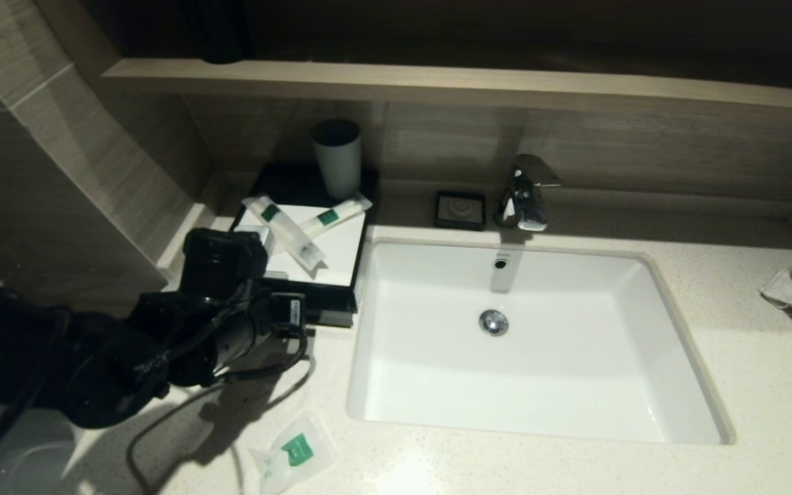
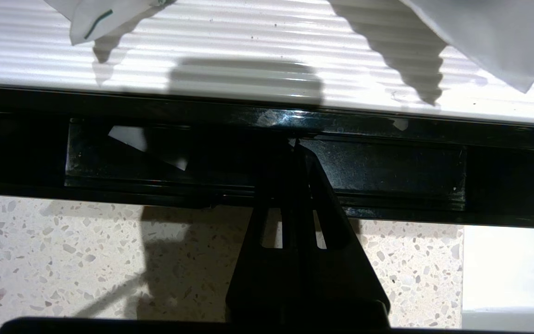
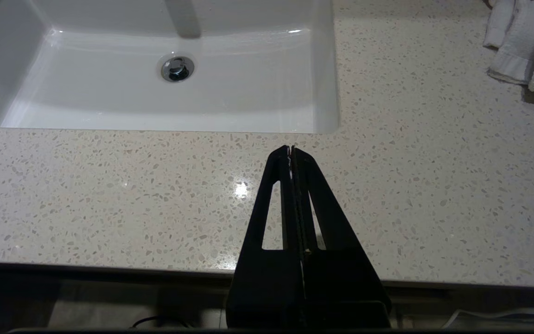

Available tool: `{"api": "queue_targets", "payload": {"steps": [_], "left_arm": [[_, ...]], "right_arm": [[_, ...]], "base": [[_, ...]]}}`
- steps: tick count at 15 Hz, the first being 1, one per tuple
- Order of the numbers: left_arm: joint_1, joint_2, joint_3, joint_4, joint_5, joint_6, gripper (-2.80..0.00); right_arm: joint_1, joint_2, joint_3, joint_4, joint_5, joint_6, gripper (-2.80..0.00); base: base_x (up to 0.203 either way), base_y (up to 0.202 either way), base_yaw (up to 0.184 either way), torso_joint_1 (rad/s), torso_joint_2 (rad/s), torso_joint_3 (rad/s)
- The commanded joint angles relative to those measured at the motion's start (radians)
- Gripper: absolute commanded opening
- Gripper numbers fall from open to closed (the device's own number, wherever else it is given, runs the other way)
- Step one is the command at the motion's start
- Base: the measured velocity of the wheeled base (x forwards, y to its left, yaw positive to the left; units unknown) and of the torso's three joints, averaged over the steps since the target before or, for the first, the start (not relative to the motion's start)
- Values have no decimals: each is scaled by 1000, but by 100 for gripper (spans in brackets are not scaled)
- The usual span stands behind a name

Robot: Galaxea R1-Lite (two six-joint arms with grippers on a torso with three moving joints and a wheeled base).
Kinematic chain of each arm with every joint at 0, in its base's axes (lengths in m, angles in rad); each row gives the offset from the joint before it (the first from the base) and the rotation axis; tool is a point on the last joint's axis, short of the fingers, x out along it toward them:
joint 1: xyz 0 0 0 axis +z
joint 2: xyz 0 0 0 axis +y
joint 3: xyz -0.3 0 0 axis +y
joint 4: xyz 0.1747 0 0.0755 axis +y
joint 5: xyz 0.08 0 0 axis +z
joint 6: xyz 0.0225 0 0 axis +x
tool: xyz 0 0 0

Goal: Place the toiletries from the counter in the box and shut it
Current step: Open the drawer

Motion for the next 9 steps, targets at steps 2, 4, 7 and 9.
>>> {"api": "queue_targets", "payload": {"steps": [2, 4, 7, 9], "left_arm": [[0, 0, 7, 7, 2, -1, -280], [0, 1, 13, 12, 0, -1, -280], [0, -14, 19, 40, 0, -1, -280], [0, -26, 23, 59, 0, -1, -280]], "right_arm": [[0, 0, 0, 0, 0, 0, -280], [0, 0, 0, 0, 0, 0, -280], [0, 0, 0, -1, 0, 0, -280], [0, 0, 0, 0, 0, 0, -280]], "base": [[0, 0, 0, 0, 0, 0], [0, 0, 0, 0, 0, 0], [0, 0, 0, 0, 0, 0], [0, 0, 0, 0, 0, 0]]}}
